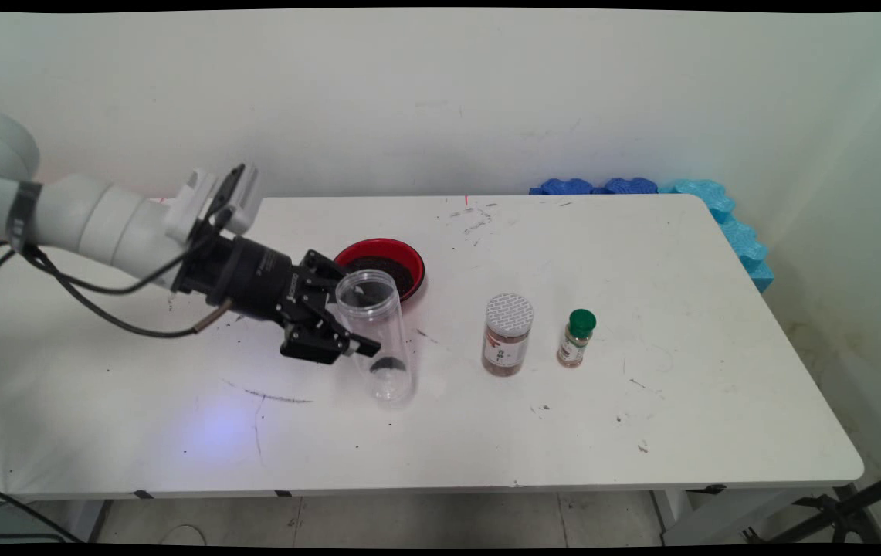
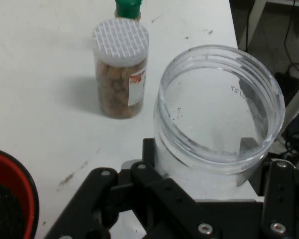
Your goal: Place the picked object on the table
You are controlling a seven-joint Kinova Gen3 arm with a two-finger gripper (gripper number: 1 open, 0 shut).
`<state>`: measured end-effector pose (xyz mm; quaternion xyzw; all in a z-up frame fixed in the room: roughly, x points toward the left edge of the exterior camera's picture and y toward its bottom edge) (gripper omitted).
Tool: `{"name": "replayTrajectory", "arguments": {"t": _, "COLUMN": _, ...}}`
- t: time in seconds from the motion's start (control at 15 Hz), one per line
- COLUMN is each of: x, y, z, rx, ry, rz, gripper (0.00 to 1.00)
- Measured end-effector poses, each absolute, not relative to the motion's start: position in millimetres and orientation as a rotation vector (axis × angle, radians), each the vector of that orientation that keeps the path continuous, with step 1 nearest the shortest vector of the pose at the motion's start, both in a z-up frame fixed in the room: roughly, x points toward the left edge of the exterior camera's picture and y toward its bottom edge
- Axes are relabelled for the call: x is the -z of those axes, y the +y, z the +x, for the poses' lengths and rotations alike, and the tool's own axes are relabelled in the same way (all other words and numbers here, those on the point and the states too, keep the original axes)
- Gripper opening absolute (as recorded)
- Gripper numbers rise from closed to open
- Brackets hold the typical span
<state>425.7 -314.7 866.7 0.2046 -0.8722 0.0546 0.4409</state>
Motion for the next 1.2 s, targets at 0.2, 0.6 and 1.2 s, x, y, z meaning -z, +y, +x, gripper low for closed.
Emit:
{"name": "replayTrajectory", "arguments": {"t": 0.2, "x": -852, "y": -313, "z": 424, "rx": -0.151, "ry": -2.175, "rz": 0.49, "gripper": 0.0}}
{"name": "replayTrajectory", "arguments": {"t": 0.6, "x": -829, "y": -313, "z": 421, "rx": -0.173, "ry": -2.187, "rz": 0.472, "gripper": 0.0}}
{"name": "replayTrajectory", "arguments": {"t": 1.2, "x": -814, "y": -314, "z": 417, "rx": -0.18, "ry": -2.17, "rz": 0.477, "gripper": 1.0}}
